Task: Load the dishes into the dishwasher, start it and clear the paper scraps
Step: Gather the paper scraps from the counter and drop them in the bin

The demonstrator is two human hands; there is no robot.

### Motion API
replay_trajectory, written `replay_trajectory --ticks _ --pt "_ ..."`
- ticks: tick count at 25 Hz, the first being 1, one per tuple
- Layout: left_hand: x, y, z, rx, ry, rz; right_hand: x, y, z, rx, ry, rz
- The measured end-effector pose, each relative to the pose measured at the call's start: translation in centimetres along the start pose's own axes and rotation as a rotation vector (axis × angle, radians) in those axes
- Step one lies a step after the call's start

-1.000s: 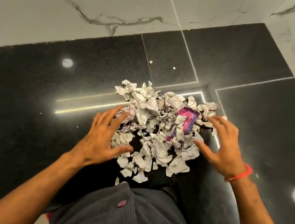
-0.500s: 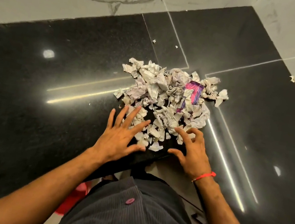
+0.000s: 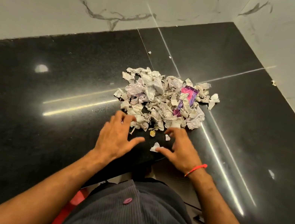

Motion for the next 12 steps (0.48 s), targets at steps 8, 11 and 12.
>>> replay_trajectory --ticks 8,11,12 --pt "-2.1 1.0 -1.1 -0.065 -0.072 -0.052 -3.1 -1.6 3.2 0.069 -0.083 -0.128" --pt "-2.3 0.5 -1.6 -0.064 -0.069 -0.132 -1.6 -2.4 4.5 -0.078 0.176 0.265" --pt "-2.3 0.4 -1.8 -0.060 -0.068 -0.169 -0.9 -2.6 4.6 -0.101 0.260 0.389"
Point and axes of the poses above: each hand's wrist, its own z-axis towards the middle knuckle, its own x-axis out of the back of the hand, y = z × x, the point moved 3 cm from there along z, towards the middle knuckle, and after that the axes turned 8 degrees about z, right-handed, at the moved point
